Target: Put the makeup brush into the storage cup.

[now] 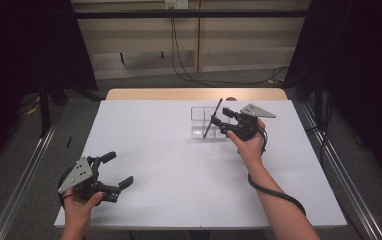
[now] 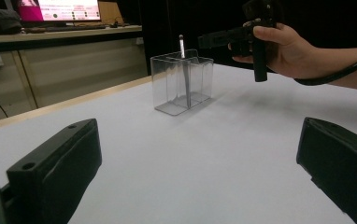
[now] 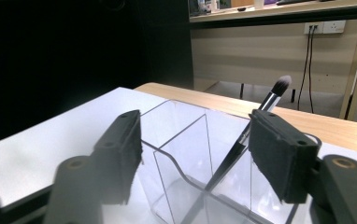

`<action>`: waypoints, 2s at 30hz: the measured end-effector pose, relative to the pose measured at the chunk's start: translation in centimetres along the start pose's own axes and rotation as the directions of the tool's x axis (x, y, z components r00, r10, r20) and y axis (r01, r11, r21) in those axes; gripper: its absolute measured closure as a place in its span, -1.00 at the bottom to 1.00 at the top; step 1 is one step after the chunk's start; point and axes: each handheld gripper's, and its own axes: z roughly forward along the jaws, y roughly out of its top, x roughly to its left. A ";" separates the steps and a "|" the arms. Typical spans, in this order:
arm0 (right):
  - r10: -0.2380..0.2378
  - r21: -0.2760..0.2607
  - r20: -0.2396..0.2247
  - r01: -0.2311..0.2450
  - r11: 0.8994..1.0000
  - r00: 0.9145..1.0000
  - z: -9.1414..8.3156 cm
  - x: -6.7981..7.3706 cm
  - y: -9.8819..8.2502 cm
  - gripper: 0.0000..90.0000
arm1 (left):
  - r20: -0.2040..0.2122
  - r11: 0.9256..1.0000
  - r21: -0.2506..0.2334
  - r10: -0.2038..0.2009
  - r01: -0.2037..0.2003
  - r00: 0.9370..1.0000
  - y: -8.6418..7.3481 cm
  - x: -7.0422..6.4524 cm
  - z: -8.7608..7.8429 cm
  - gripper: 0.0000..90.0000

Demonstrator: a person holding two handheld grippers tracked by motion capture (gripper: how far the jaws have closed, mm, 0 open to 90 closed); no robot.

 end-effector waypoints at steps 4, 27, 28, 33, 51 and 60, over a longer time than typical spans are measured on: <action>0.006 -0.015 -0.030 -0.007 1.000 1.000 -0.2 0.0 0.2 -0.35 | -0.004 1.000 0.005 0.003 -0.003 1.000 -0.1 -0.1 -0.1 -1.00; -0.037 0.001 -0.046 0.038 0.999 0.998 -0.6 0.3 0.5 -0.84 | -0.017 1.000 -0.001 -0.006 0.006 1.000 0.0 0.0 -0.3 -1.00; -0.037 0.001 -0.043 0.038 0.999 0.998 -0.7 0.3 0.5 -0.87 | -0.017 1.000 -0.001 -0.005 0.005 1.000 0.0 0.0 -0.3 -1.00; -0.039 -0.001 -0.044 0.039 0.999 0.998 -1.0 0.2 0.5 -0.93 | -0.020 1.000 0.002 -0.004 0.004 1.000 0.0 0.0 -0.4 -1.00; -0.064 -0.009 -0.073 0.063 0.998 0.995 -2.2 0.4 0.4 -0.97 | -0.016 1.000 -0.010 -0.009 0.008 1.000 0.0 0.0 -0.2 -1.00; -0.069 -0.013 -0.071 0.068 0.998 0.995 -3.2 0.3 0.3 -0.96 | -0.013 1.000 0.001 0.004 -0.004 1.000 0.1 0.0 -0.1 -1.00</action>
